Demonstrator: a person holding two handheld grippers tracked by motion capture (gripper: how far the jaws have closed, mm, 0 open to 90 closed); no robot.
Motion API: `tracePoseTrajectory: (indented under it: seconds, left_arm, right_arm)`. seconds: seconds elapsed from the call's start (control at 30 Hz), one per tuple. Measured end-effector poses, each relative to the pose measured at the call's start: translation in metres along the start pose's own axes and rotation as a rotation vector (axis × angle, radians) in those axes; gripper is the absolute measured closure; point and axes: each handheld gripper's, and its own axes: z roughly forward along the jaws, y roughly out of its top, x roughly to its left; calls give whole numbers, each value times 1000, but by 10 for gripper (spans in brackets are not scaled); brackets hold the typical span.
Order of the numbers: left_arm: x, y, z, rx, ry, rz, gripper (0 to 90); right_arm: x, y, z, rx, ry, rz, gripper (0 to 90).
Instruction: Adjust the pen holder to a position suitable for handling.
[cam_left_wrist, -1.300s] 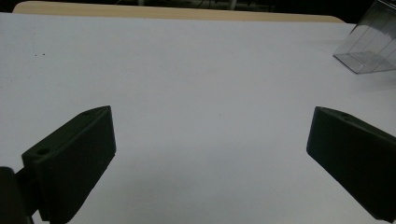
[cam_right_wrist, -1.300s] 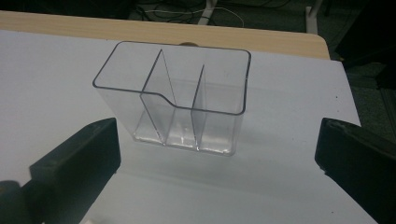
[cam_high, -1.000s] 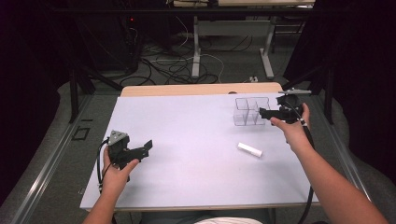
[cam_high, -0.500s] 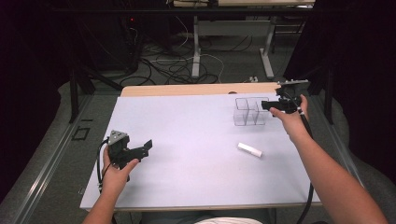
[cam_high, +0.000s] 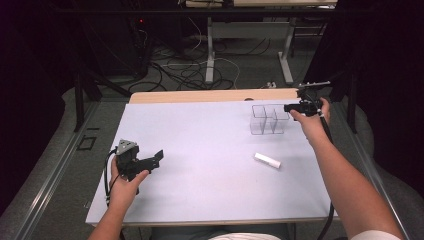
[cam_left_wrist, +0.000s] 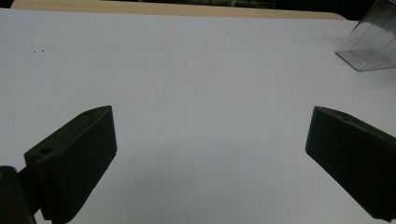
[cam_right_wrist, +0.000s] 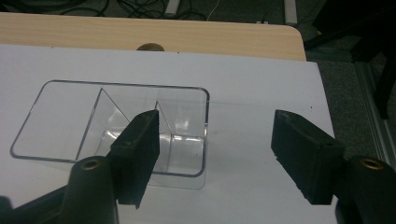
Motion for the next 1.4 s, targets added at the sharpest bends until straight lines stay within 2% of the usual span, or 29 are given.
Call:
tracePoseTrajectory:
  seconds: [0.03, 0.1, 0.2, 0.4, 0.67, 1.03, 1.17, 1.2, 1.4]
  left_arm:
    - [0, 0, 0, 0, 0, 4, 22]
    - [0, 0, 0, 2, 1, 3, 22]
    - [0, 0, 1, 6, 3, 0, 22]
    - [0, -1, 1, 6, 4, -8, 24]
    - [0, -1, 2, 6, 8, -12, 28]
    - [0, -2, 2, 9, 8, -13, 30]
    - [0, -2, 3, 12, 7, -11, 30]
    - [0, -2, 3, 9, 7, -12, 31]
    - [0, -2, 3, 12, 5, -13, 31]
  right_arm:
    - [0, 0, 3, 22, 3, 13, 389]
    - [-2, 0, 7, 29, -1, -6, 424]
    - [-2, -1, 12, 48, -1, 7, 476]
    - [-3, -2, 20, 55, 26, 2, 606]
    - [-2, -2, 32, 79, 41, 4, 688]
    - [-1, -5, 42, 112, 19, -4, 790]
    - [-1, -5, 43, 128, 18, 18, 832]
    - [-1, -5, 43, 132, 24, 36, 862]
    - [1, -5, 42, 136, 8, 41, 882]
